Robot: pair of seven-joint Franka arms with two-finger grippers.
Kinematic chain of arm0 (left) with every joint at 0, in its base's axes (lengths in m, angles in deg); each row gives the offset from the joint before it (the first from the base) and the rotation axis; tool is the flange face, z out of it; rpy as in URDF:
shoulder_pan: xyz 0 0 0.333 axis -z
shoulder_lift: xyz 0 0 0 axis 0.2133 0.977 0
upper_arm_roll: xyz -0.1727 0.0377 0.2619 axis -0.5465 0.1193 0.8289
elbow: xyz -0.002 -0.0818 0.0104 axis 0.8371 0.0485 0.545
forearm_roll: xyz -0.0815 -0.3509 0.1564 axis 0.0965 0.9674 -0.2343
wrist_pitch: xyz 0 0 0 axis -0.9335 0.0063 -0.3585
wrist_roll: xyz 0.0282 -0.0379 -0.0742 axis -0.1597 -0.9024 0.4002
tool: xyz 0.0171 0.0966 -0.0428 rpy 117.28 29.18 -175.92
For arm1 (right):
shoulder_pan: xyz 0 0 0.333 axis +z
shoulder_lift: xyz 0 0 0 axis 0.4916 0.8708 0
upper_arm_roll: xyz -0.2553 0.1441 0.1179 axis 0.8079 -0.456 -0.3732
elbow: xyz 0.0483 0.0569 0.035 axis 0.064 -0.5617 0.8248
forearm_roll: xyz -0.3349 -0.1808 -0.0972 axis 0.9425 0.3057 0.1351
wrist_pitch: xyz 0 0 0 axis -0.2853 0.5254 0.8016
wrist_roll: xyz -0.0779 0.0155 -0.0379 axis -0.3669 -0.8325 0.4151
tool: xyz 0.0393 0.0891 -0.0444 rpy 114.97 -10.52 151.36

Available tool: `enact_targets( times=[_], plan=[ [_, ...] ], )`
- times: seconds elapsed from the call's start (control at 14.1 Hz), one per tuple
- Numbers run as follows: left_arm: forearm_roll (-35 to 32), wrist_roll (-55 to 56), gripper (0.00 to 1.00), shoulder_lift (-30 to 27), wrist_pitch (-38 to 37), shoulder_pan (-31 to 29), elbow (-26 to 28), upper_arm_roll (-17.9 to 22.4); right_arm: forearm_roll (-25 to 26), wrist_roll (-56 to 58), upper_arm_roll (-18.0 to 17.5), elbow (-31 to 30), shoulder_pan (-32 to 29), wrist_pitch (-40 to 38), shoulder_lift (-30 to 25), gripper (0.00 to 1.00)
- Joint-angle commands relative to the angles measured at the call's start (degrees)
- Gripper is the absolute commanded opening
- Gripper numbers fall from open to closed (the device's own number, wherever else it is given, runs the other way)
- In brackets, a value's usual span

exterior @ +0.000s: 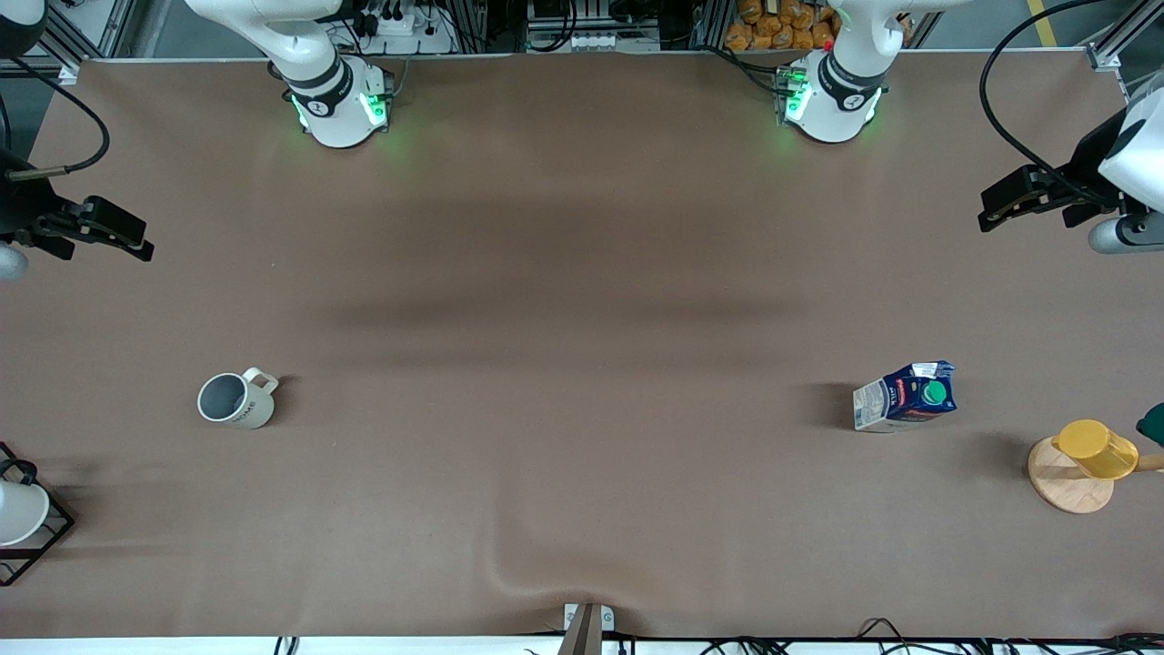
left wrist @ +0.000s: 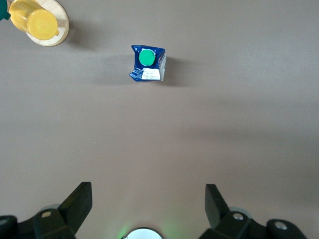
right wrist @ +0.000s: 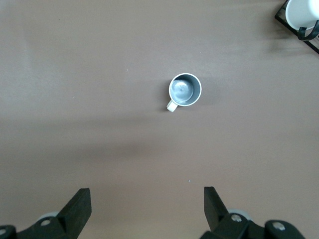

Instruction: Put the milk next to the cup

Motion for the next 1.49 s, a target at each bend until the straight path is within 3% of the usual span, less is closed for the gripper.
enact_targets(
  times=[0.0, 0.36, 0.64, 0.71, 0.78, 1.07, 1.42],
  plan=[
    [0.5, -1.0, 1.0, -0.9, -0.6, -0.4, -0.1, -0.1, -0.9, -0.3, 0.4, 0.2, 0.3, 0.0, 0.6, 1.0],
    [0.6, -1.6, 1.0, 3.4, 0.5, -0.5, -0.2, 0.2, -1.0, -0.3, 0.4, 0.0, 0.2, 0.2, 1.4, 1.0],
    [-1.6, -0.9, 1.0, 12.0, 13.0, 0.3, 0.1, 0.0, -1.3, 1.2, 0.6, -0.2, -2.2, 0.8, 5.5, 1.0],
    [-5.2, -0.9, 1.0, 14.6, 15.9, 0.7, 0.0, -0.2, -1.2, 1.2, 0.7, -0.2, -2.3, 1.3, 6.9, 1.0],
    [-8.0, -0.9, 1.0, 16.3, 18.8, 1.0, 0.0, -0.2, -1.1, 1.3, 0.8, -0.3, -2.6, 2.4, 8.3, 1.0],
    [-7.4, -0.4, 1.0, 23.9, 24.2, 0.9, -0.2, 0.0, -1.2, 12.1, 0.7, -2.4, -8.2, 11.4, 15.6, 1.0],
    [-7.9, 1.3, 1.0, 27.7, 26.3, 0.9, 0.3, 0.0, -1.2, 12.8, 0.7, -2.4, -9.9, 20.3, 24.7, 1.0]
  ],
)
